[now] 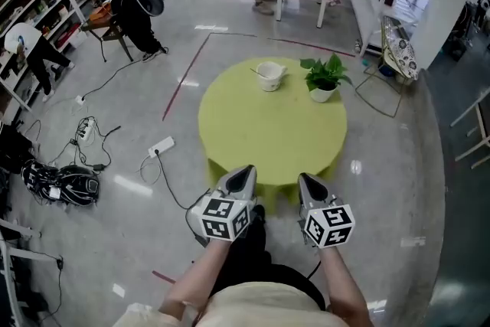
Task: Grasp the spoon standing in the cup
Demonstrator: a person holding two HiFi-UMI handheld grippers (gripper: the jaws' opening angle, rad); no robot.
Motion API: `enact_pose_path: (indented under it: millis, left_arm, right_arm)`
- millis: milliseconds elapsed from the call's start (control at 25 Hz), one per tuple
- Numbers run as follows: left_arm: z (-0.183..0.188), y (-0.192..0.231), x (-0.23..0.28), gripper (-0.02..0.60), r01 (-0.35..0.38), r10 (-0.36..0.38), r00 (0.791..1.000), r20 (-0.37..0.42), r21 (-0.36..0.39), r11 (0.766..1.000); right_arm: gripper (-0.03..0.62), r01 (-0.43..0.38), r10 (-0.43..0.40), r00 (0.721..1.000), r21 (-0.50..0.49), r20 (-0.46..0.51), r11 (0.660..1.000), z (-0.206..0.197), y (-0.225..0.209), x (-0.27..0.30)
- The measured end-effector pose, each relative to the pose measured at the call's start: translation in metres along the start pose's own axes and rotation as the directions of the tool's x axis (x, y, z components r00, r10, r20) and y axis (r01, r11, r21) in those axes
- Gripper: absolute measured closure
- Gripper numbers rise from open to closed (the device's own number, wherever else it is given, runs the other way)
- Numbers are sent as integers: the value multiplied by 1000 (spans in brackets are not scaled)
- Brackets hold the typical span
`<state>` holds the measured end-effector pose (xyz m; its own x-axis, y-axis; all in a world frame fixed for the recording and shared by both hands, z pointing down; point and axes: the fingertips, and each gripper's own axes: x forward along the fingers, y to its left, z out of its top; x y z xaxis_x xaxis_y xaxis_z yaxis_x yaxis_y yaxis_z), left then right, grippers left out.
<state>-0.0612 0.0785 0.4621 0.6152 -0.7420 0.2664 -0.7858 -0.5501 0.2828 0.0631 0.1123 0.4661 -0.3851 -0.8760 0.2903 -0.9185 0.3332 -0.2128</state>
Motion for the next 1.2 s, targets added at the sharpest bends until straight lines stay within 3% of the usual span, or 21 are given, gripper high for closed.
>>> enact_pose_path:
  millis: [1200]
  left_arm:
    - [44,118,176,580,21,-24,994,-111,-25,999]
  right_arm:
    - [592,17,-13,998,57,-69,998,41,-74,191]
